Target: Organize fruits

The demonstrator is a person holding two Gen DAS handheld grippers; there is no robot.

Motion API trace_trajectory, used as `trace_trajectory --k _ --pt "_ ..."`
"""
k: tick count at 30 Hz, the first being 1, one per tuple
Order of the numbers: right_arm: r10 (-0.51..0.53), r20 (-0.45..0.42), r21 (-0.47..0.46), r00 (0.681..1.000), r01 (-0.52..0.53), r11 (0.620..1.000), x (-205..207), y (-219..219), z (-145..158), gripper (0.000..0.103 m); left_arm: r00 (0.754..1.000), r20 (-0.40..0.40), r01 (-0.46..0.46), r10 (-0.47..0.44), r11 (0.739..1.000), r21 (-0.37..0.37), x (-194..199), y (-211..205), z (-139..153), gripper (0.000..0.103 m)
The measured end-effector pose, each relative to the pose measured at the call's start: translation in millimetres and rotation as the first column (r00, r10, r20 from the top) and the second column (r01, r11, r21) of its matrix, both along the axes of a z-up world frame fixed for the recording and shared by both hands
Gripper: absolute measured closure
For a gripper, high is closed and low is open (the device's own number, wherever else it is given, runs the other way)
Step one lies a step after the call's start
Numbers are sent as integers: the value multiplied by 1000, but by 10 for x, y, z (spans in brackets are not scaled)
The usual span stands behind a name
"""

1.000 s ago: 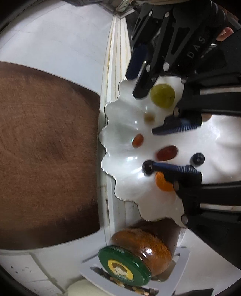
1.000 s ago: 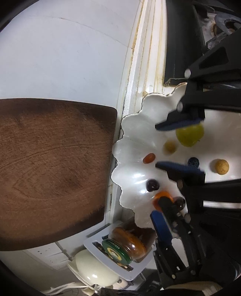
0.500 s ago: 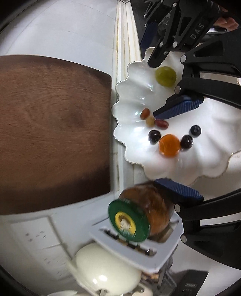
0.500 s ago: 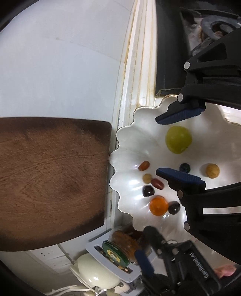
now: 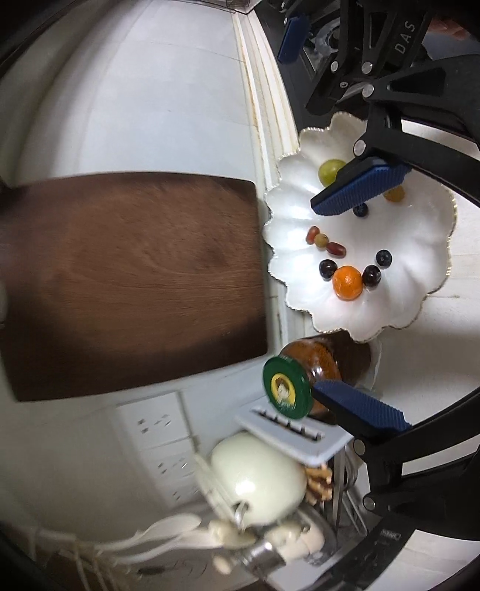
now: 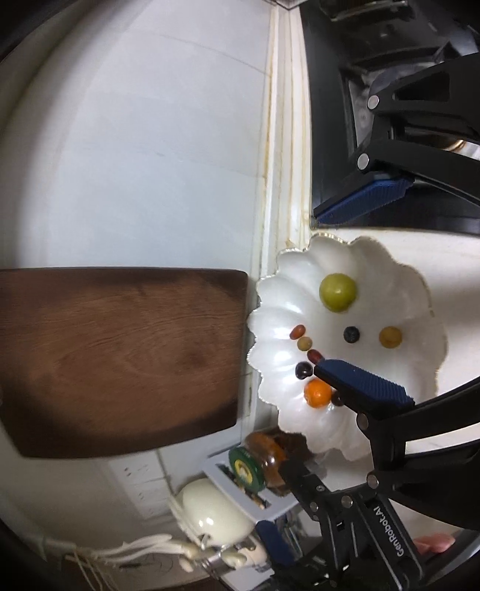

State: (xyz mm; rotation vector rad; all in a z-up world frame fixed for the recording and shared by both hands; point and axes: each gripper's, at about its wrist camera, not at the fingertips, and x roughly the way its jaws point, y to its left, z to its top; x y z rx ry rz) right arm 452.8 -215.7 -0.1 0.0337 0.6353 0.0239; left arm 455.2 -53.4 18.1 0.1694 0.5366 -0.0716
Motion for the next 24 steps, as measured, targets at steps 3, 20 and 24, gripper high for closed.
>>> trace_trajectory --k 3,20,24 --pt "-11 37 -6 999 11 1000 -268 -40 90 23 999 38 2 -2 1000 -7 -302 -17 96 7" --pt "-20 179 -32 984 26 999 -2030 -131 311 18 989 150 10 1 998 -68 -2051 -14 301 0" --pt "-23 192 -36 981 30 999 -2452 -144 314 18 987 162 16 -3 997 -78 -2470 8 307 0"
